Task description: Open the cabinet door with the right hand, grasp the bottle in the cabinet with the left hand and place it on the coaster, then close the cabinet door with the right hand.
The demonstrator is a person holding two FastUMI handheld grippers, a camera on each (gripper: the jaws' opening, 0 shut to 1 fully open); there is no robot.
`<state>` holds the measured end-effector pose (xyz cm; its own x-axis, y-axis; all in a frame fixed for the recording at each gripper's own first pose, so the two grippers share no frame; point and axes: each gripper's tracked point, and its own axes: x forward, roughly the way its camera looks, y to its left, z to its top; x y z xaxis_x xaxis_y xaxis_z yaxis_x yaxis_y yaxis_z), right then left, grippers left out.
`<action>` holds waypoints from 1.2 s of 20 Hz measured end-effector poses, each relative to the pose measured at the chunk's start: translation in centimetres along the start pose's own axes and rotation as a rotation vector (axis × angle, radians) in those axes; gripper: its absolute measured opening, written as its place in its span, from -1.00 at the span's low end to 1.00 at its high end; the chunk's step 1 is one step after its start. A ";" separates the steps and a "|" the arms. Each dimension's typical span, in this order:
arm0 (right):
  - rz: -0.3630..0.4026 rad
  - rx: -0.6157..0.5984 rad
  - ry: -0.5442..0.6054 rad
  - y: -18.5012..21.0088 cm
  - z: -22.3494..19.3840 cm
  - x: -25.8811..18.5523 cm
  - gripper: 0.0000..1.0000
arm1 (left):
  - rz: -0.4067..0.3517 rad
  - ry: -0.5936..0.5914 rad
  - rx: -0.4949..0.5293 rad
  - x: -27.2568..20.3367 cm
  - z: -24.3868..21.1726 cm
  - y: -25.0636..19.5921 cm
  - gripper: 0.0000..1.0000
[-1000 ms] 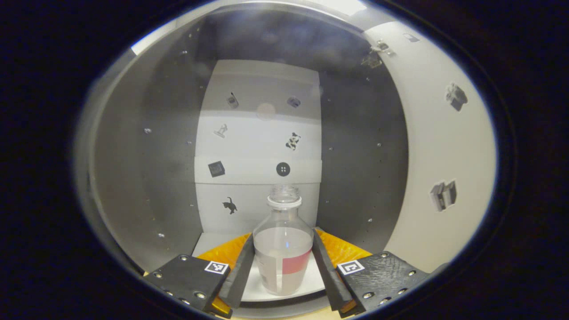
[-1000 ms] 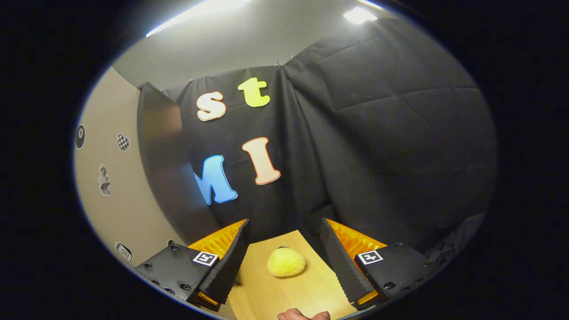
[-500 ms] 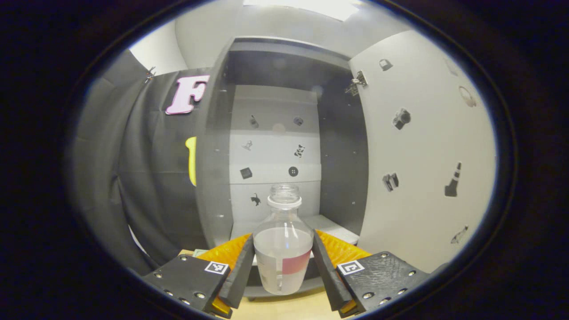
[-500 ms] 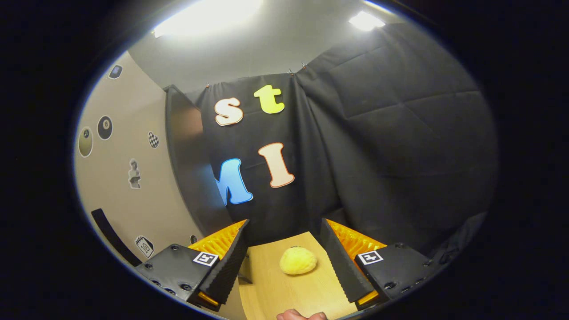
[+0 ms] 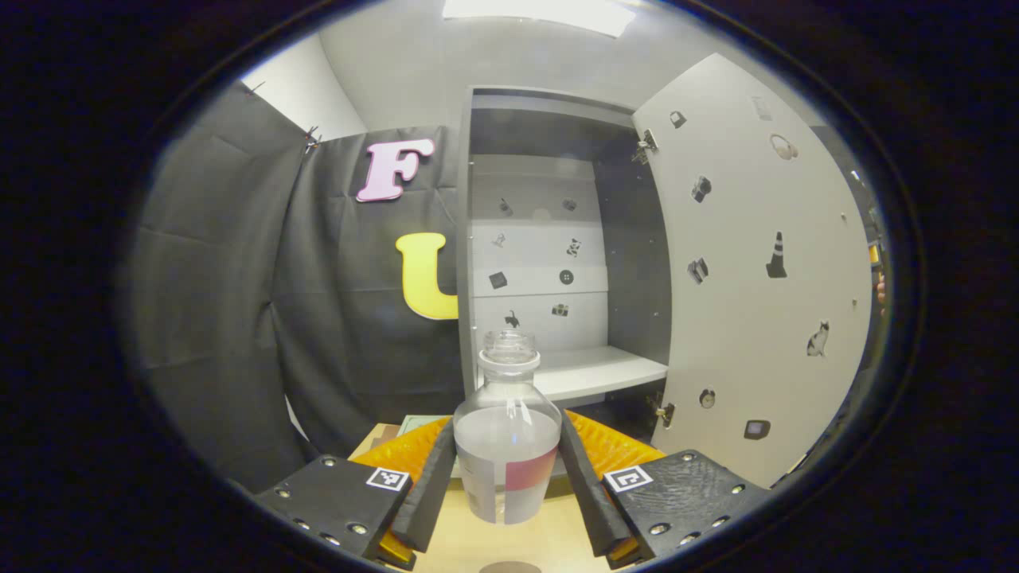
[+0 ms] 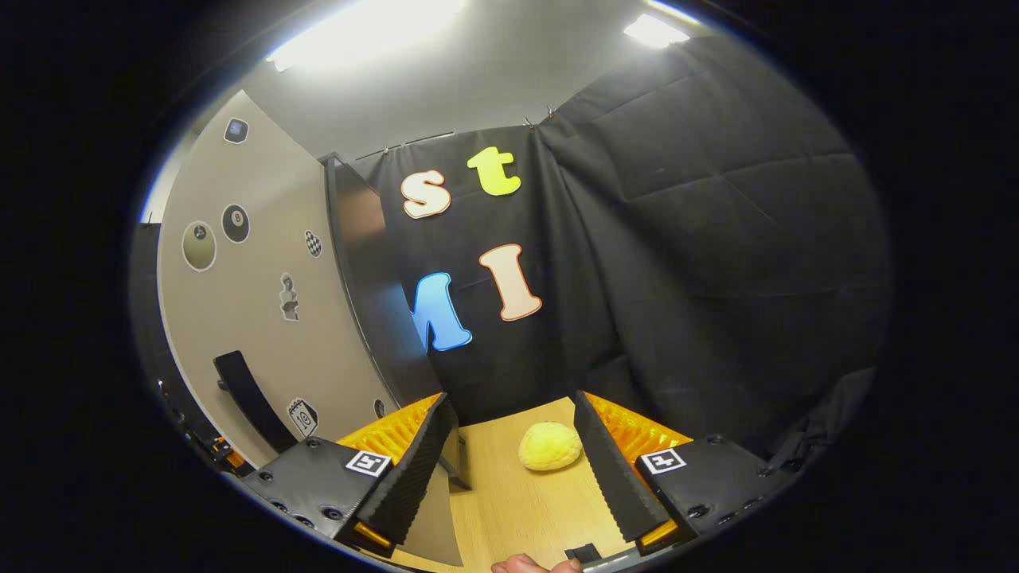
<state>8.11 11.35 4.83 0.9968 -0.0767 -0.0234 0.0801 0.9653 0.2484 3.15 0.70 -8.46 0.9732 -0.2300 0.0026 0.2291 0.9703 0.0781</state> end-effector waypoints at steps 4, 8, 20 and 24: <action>-0.005 -0.007 -0.012 0.5 0.2 -2.0 0.96 | 0.044 -0.030 0.036 -2.1 -3.8 1.1 0.48; -0.016 -0.028 0.000 1.0 -0.4 -3.3 0.96 | 0.042 0.020 0.056 -3.5 -10.5 0.5 0.43; -0.055 -0.035 0.071 1.6 -1.2 -3.1 0.96 | 0.136 0.123 -0.031 -3.0 -25.9 1.1 0.43; -0.063 -0.024 0.141 1.6 -3.8 -3.6 0.96 | 0.130 0.168 -0.043 -3.5 -28.7 0.5 0.48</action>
<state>4.68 14.13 1.66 0.9793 -0.1033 -0.1742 0.1408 0.9655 0.2189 0.46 4.12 -37.07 0.9835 -0.0904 -0.1566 0.0986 0.9941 0.0458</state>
